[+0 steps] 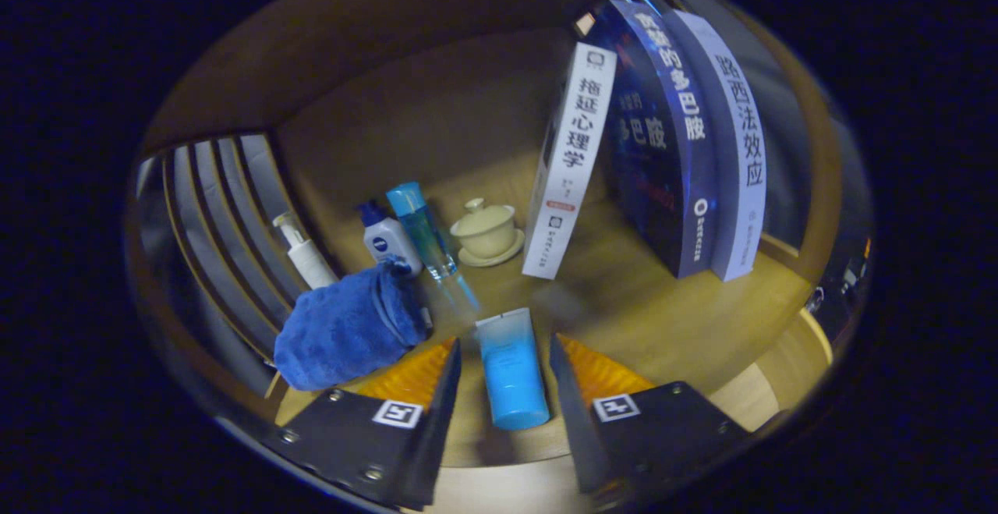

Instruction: Pull open the drawer, take out the items inside it, and place them on the countertop above the cabinet.

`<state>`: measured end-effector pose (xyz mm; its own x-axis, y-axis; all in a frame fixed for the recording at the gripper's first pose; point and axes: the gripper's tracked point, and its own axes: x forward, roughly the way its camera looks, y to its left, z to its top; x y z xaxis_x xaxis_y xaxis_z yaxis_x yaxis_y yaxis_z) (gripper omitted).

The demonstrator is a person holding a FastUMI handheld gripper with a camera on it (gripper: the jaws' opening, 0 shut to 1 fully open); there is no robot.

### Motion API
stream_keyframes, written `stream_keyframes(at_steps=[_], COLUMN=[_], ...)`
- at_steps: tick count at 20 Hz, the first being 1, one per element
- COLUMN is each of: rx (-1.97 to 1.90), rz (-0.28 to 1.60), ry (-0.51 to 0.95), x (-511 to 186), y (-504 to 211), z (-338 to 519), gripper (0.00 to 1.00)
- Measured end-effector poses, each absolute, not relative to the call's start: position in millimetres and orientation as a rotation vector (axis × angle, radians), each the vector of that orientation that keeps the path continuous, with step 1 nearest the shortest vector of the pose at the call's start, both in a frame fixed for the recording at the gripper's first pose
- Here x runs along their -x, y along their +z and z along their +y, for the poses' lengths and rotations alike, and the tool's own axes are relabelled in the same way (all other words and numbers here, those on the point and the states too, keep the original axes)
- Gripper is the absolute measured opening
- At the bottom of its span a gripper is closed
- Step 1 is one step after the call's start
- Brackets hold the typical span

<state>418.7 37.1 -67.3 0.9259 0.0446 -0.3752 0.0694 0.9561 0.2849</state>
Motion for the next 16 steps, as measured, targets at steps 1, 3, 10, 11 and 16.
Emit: stream_keyframes(at_steps=[1, 3, 10, 11, 16], rx=[-0.285, -0.262, -0.148, -0.141, -0.148], rz=[0.354, 0.275, 0.062, 0.061, 0.051], ry=[-0.011, -0.011, -0.067, -0.071, -0.030], x=[-411.2, -392.7, -277.2, -259.2, -184.9], y=[-54.2, -22.7, 40.9, 35.8, 9.9], z=[35.9, 32.6, 24.3, 24.9, 49.3], gripper=[0.77, 0.98, 0.99, 0.99, 0.99])
